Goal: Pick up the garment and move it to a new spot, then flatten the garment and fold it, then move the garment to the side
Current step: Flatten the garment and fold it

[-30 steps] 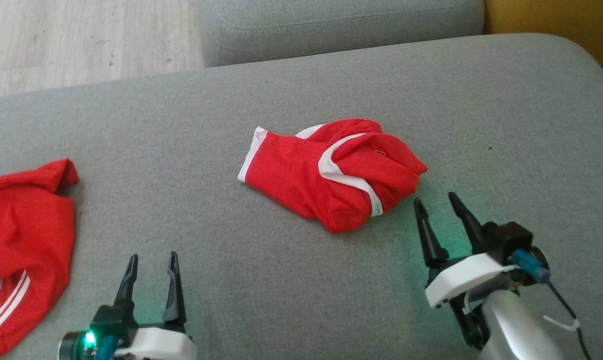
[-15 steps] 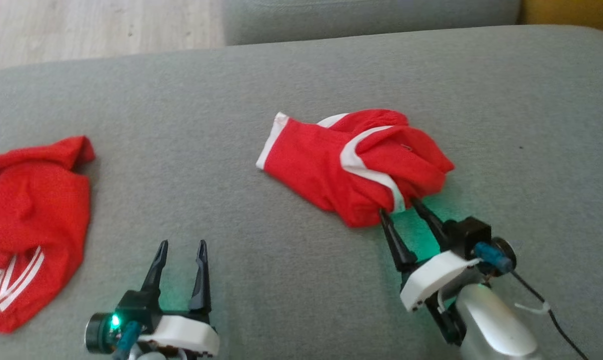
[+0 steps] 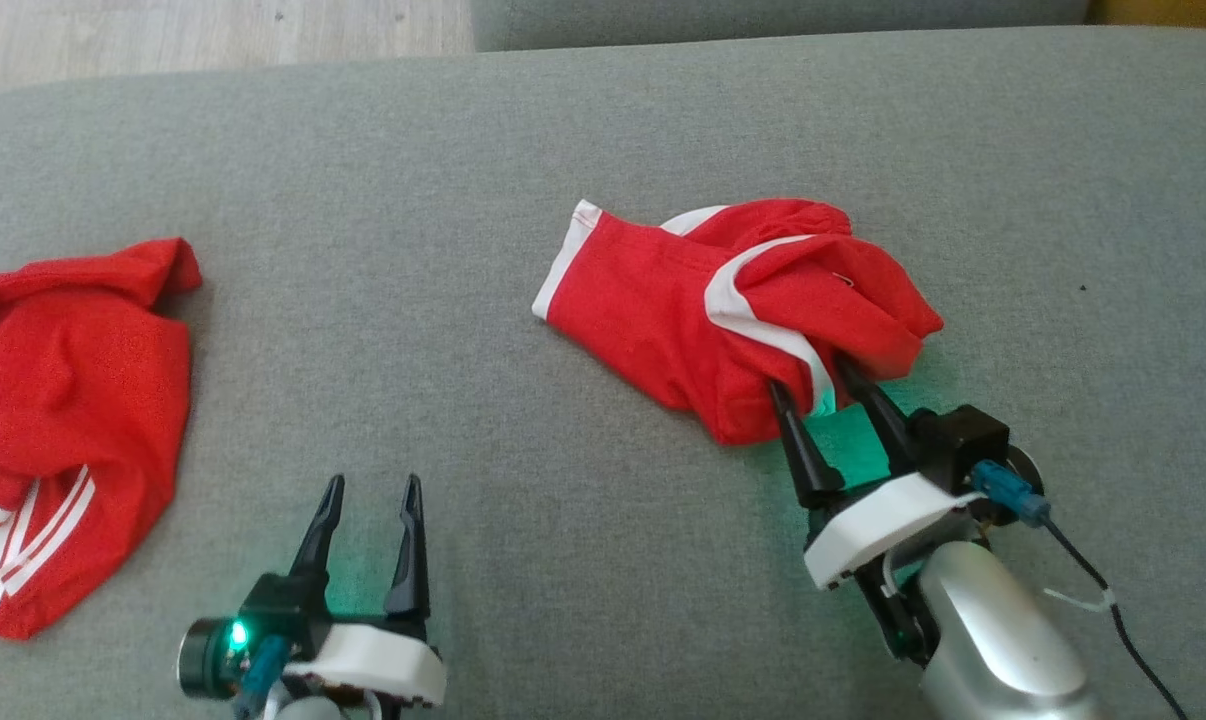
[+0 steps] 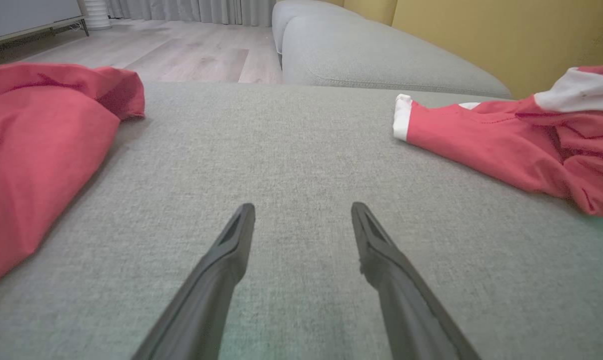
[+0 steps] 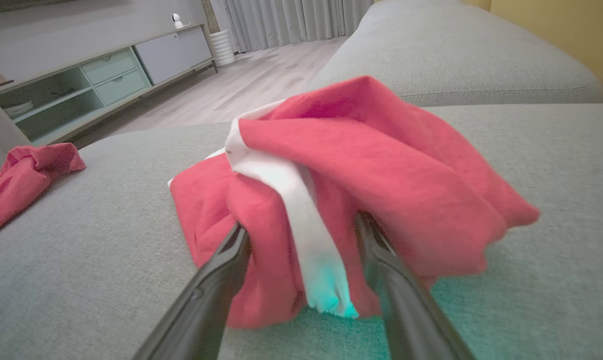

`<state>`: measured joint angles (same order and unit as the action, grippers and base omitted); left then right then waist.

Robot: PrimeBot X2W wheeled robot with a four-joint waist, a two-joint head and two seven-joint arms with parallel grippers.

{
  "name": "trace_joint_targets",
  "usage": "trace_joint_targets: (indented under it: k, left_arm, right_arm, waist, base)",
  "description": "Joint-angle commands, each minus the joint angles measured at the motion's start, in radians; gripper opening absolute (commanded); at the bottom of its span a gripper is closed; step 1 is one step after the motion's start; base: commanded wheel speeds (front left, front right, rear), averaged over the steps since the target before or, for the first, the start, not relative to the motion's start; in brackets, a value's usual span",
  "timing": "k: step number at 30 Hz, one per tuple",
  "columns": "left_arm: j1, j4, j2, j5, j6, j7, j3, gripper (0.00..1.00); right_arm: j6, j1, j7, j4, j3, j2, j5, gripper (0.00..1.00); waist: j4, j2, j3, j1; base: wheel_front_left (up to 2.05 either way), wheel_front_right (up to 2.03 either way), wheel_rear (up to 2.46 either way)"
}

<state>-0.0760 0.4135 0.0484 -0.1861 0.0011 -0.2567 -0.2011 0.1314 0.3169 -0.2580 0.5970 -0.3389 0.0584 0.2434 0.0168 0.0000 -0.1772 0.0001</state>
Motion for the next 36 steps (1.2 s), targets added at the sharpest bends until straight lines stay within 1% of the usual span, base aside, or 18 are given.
trace_joint_targets:
  k: [1,4,8,11,19,25,28,31,36]
  left_arm:
    - [-0.04,-0.03,0.002,-0.004,0.009,-0.005,0.021,1.0]
    - [-0.046,-0.031,0.002,-0.003,0.009,-0.005,0.014,1.0]
    - [-0.052,-0.032,0.002,-0.002,0.007,-0.005,0.006,1.0]
    - [-0.053,-0.031,0.002,-0.004,0.007,-0.005,0.002,1.0]
    - [-0.049,-0.028,0.002,-0.011,0.012,-0.005,0.004,1.0]
    - [-0.048,-0.023,0.002,-0.016,0.012,-0.005,0.005,1.0]
    - [-0.051,-0.022,0.002,-0.021,0.013,-0.005,0.0,1.0]
    - [-0.054,-0.023,0.002,-0.022,0.013,-0.005,-0.001,1.0]
    - [-0.057,-0.028,0.002,-0.02,0.014,-0.005,-0.004,1.0]
  right_arm:
    - [-0.001,0.014,-0.004,-0.034,-0.025,-0.008,0.009,1.0]
    - [-0.001,0.016,-0.004,-0.053,-0.042,-0.008,0.031,1.0]
    - [-0.001,0.024,-0.004,-0.073,-0.05,-0.008,0.087,1.0]
    - [-0.001,0.035,-0.004,-0.057,-0.052,-0.008,0.136,1.0]
    - [-0.001,0.052,-0.004,-0.023,-0.056,-0.008,0.334,1.0]
    - [-0.001,0.06,-0.004,0.001,-0.074,-0.008,0.431,0.99]
    - [-0.001,0.064,-0.004,-0.014,-0.093,-0.008,0.489,1.0]
    - [-0.001,0.066,-0.004,-0.034,-0.1,-0.008,0.507,1.0]
    - [-0.001,0.055,-0.004,-0.1,-0.126,-0.007,0.541,1.0]
  waist:
    - [-0.001,0.0,0.0,-0.0001]
    - [-0.001,0.0,-0.002,-0.0001]
    - [0.003,0.0,-0.006,-0.0001]
    - [0.009,0.0,-0.008,-0.0001]
    - [0.025,0.0,-0.012,-0.0001]
    - [0.022,0.0,-0.015,-0.0001]
    - [0.019,0.0,-0.015,-0.0001]
    - [0.017,0.0,-0.016,-0.0001]
    - [0.013,0.0,-0.017,-0.0001]
  base:
    - [0.0,0.0,0.0]
    - [0.0,0.0,0.0]
    - [0.0,0.0,0.0]
    - [0.0,0.0,0.0]
    - [0.0,0.0,0.0]
    - [0.0,0.0,0.0]
    - [0.0,0.0,0.0]
    - [0.0,0.0,0.0]
    - [0.0,0.0,0.0]
